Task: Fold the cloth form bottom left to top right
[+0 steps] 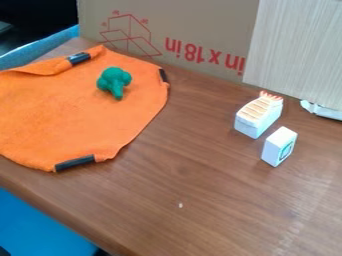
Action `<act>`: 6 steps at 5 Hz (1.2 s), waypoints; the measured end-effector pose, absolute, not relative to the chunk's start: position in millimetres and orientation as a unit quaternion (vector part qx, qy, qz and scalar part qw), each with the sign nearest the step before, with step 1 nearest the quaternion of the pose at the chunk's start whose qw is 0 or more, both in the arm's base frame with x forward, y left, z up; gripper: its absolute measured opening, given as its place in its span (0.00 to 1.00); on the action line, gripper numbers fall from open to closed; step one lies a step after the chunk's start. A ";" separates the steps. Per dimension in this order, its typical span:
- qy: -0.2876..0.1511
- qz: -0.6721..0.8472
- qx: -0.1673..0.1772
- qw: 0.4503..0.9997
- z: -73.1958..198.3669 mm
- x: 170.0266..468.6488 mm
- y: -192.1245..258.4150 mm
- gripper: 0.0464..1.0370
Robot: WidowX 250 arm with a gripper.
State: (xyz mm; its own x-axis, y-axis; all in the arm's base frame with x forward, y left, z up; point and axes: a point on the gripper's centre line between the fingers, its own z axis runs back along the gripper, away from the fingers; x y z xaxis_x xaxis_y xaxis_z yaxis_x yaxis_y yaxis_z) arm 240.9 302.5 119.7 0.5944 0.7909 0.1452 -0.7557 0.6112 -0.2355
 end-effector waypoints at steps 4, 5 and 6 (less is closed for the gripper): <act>-0.148 0.374 -0.048 0.914 78.6 207.9 309.0 0.96; -0.159 0.371 -0.038 0.914 77.6 208.7 312.7 0.96; -0.166 0.368 -0.025 0.915 78.1 209.4 317.3 0.96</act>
State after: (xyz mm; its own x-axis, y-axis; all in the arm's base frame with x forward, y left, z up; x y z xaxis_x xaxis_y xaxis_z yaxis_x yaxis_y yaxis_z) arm 209.4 317.3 78.1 0.6741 0.6809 0.2864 -0.6645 0.7283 -0.1676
